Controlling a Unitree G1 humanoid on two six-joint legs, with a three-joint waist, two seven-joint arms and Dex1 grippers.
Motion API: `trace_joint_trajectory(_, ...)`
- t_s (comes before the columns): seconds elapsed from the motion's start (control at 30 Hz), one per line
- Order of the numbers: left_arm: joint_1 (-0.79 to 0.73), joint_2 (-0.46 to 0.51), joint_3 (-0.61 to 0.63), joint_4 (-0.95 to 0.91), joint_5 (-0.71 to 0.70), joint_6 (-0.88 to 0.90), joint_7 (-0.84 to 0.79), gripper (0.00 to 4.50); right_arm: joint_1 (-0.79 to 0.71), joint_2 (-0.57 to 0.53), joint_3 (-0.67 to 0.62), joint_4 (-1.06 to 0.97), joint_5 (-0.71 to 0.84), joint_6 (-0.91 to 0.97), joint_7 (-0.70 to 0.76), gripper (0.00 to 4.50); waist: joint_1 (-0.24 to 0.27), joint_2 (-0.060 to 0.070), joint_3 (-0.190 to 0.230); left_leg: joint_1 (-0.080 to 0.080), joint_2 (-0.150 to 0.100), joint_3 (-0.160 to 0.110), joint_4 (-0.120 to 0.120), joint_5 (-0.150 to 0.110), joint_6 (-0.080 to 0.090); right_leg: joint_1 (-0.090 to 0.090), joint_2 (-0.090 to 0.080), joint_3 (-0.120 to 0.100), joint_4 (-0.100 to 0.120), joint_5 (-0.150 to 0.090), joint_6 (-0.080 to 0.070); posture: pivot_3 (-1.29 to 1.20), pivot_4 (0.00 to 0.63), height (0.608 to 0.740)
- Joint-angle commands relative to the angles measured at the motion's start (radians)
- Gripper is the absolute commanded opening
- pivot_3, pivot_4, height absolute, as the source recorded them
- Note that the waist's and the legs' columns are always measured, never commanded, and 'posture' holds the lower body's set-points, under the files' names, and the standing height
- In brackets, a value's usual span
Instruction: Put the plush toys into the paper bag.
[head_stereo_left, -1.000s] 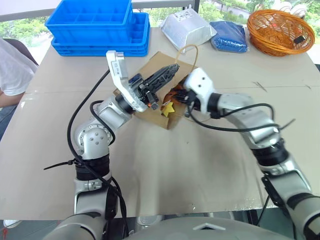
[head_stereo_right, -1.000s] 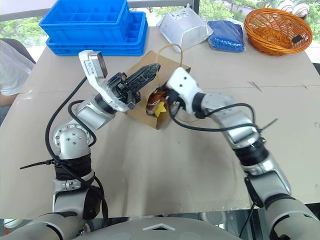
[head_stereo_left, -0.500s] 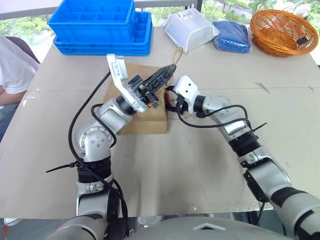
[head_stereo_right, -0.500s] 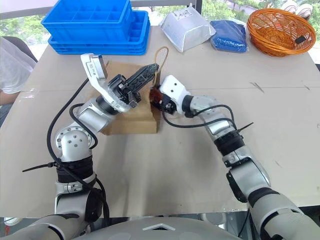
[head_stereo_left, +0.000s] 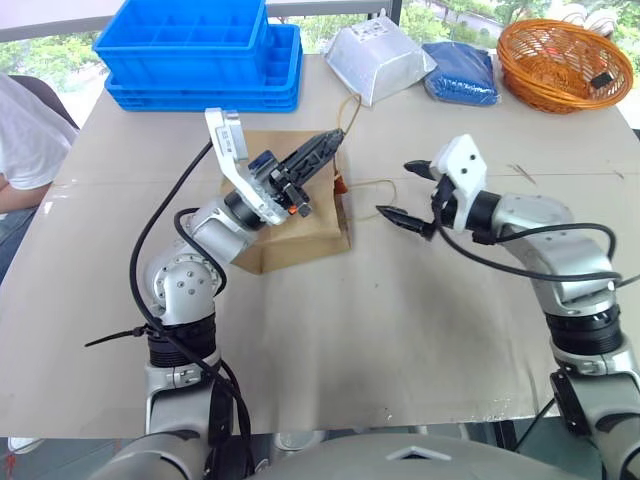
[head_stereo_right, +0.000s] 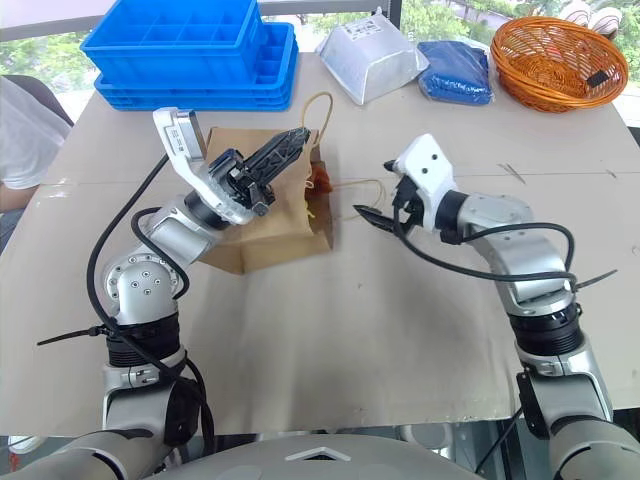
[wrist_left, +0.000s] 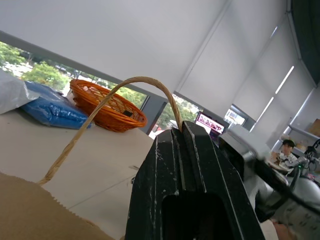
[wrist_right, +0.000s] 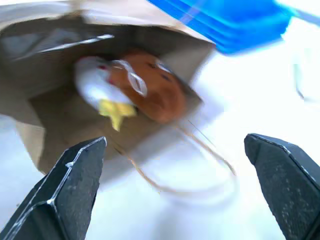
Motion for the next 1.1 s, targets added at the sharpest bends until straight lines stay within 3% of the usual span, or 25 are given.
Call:
trace_joint_trajectory(0.03,-0.009,0.018,0.003,-0.022,0.004,-0.017,-0.028,0.00,-0.058,0.062,-0.068,0.045,0.050,0.196,-0.103,4.38,-0.002,0.000,0.000,0.000,0.000,0.000,0.000,0.000,0.000,0.000,0.000,0.000,0.000,0.000,0.000,0.00,0.150,0.740)
trace_joint_trajectory(0.17,-0.007,0.034,-0.004,-0.045,0.014,-0.017,-0.042,0.00,-0.165,0.196,-0.113,0.277,0.101,0.265,-0.138,4.38,-0.003,0.000,0.000,0.002,0.000,0.003,0.000,0.000,0.000,0.000,0.005,0.000,0.001,0.000,0.000,0.00,0.150,0.740)
trace_joint_trajectory(0.27,-0.002,0.050,-0.003,-0.065,0.017,-0.018,-0.048,0.00,-0.219,0.229,-0.099,0.435,0.087,0.226,-0.132,4.38,-0.002,0.000,0.000,0.002,0.001,0.003,-0.001,0.000,0.000,0.000,0.006,0.001,0.001,0.000,0.000,0.00,0.150,0.740)
trace_joint_trajectory(0.3,0.002,0.055,-0.003,-0.075,0.018,-0.020,-0.047,0.00,-0.232,0.228,-0.080,0.488,0.070,0.207,-0.129,4.15,-0.001,0.000,0.000,0.002,0.001,0.003,-0.001,0.000,0.000,0.000,0.006,0.001,0.000,0.000,0.000,0.00,0.150,0.740)
trace_joint_trajectory(0.37,0.008,0.060,0.004,-0.092,0.013,-0.020,-0.037,0.00,-0.248,0.220,-0.042,0.564,0.036,0.160,-0.121,3.54,0.001,0.000,0.000,0.001,0.001,0.002,-0.001,0.000,0.000,0.000,0.006,0.000,0.000,0.000,0.000,0.00,0.150,0.740)
trace_joint_trajectory(0.43,0.019,0.065,0.013,-0.113,0.008,-0.021,-0.022,0.00,-0.260,0.221,-0.043,0.599,0.040,0.136,-0.107,2.35,0.002,0.000,0.000,0.000,0.000,0.002,-0.001,0.000,0.000,0.000,0.004,0.000,-0.001,0.000,0.000,0.00,0.150,0.740)
trace_joint_trajectory(0.6,0.050,0.081,0.039,-0.144,-0.001,-0.028,0.003,0.00,-0.251,0.180,-0.060,0.532,0.067,0.164,-0.077,0.03,-0.001,0.000,0.000,0.000,0.001,0.001,-0.001,0.000,0.000,-0.001,0.002,0.001,0.000,0.000,0.000,0.00,0.150,0.740)
trace_joint_trajectory(0.8,0.048,0.074,0.026,-0.132,0.014,-0.042,-0.002,0.00,-0.224,0.174,-0.119,0.442,0.158,0.241,-0.058,0.03,0.000,0.000,0.000,0.000,0.001,0.001,-0.001,-0.001,0.001,-0.001,0.004,0.000,0.000,0.000,0.000,0.00,0.150,0.740)
trace_joint_trajectory(1.0,-0.037,0.100,0.032,-0.052,0.031,-0.056,-0.051,0.00,-0.320,0.257,-0.574,0.160,0.544,0.605,-0.195,0.03,0.003,0.001,0.001,-0.002,0.001,-0.001,0.000,-0.001,0.001,-0.001,0.004,-0.001,0.000,0.000,0.000,0.00,0.150,0.740)
trace_joint_trajectory(1.1,-0.075,0.108,0.022,-0.013,0.043,-0.059,-0.076,0.00,-0.389,0.315,-0.721,0.079,0.661,0.730,-0.308,0.03,0.003,0.002,0.001,-0.003,0.000,-0.002,0.000,-0.001,0.002,-0.001,0.004,-0.006,0.000,0.000,0.000,0.00,0.150,0.740)
